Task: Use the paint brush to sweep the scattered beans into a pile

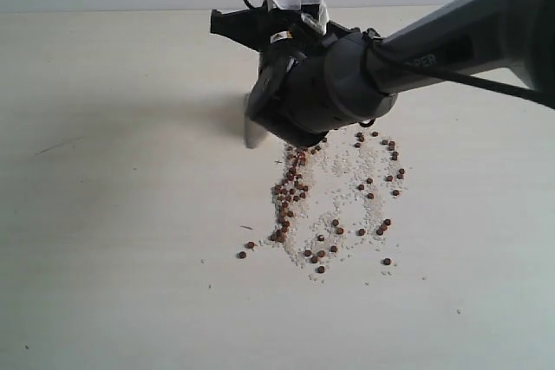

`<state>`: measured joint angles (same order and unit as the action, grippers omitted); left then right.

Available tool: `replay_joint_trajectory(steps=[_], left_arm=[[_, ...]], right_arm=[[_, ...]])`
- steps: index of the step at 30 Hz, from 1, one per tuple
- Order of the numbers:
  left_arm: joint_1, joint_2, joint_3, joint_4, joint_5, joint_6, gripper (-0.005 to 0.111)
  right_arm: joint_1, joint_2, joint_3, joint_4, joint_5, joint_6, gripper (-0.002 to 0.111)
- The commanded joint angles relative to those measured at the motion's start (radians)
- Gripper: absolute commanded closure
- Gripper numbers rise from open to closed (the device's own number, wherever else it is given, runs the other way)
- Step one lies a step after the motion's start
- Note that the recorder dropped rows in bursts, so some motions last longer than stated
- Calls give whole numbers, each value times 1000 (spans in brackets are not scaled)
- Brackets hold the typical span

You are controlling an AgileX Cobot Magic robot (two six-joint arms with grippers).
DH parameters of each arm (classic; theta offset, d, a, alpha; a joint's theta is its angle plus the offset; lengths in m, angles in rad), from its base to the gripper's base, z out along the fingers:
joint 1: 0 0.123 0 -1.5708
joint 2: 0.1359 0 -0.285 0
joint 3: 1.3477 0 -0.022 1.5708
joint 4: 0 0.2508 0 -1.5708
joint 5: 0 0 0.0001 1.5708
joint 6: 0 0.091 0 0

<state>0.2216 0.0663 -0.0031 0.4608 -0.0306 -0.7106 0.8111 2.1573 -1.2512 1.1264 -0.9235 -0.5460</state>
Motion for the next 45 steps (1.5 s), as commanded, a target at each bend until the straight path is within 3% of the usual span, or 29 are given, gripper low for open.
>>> replay_joint_trajectory(steps=[1,7,20,31,34,40,45], left_arm=[[-1,-6,3,1,-3,0,107],[-1,-6,3,1,-3,0,107],[-1,-6,3,1,-3,2,107],[-1,-6,3,1,-3,2,107],[-1,-6,3,1,-3,2,107],[-1,-6,3,1,-3,2,107],[-1,-6,3,1,-3,2,107]], right_arm=[[-5,-23,-1,108,-12,-238,108],[-5,-28,-1,185,-27,-297,108],[26,-86,-1,71,-55,-199,108],[152,-259,80,-1,-36,-170,108],[203,-324,185,-101,-36,-60,108],[253,-445,453,-498,-14,425,108],[253,-467,662,-790,-168,823,108]])
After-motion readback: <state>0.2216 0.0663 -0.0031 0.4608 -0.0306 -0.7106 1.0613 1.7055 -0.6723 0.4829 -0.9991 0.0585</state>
